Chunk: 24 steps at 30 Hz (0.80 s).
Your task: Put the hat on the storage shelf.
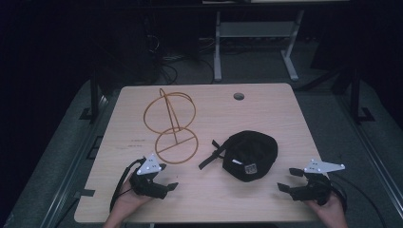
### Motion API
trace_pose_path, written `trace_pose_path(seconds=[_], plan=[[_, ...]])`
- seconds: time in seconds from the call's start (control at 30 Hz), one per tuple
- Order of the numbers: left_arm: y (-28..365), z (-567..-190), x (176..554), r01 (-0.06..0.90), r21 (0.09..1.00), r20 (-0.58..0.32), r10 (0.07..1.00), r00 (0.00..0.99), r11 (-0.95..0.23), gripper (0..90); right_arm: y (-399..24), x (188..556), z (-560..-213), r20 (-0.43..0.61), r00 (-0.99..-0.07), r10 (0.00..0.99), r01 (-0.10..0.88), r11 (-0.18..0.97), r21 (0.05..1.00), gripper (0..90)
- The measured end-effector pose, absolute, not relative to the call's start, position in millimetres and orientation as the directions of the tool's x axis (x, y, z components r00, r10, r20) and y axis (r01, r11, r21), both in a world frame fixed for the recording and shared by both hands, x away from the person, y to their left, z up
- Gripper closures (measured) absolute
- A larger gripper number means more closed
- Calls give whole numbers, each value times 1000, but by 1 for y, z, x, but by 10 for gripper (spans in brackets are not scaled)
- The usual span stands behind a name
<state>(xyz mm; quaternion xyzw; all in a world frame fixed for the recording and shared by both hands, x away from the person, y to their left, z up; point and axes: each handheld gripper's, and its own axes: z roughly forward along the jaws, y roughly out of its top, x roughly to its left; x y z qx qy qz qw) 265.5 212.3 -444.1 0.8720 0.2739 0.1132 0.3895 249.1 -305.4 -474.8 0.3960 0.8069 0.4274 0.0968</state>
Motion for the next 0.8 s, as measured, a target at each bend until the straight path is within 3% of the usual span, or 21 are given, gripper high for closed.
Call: trace_pose_path(seconds=[0.33,0.47,0.8], plan=[[207,-442,261,377,737,-11,549,836,-560,187,-308,248,-472,230,-662,714,559,266,785,161],[202,-436,261,411,757,-85,548,832,-507,187,-309,247,-471,235,-656,717,558,251,791,158],[174,-422,258,358,766,-75,478,875,-535,182,-312,247,-472,232,-636,736,564,238,790,150]])
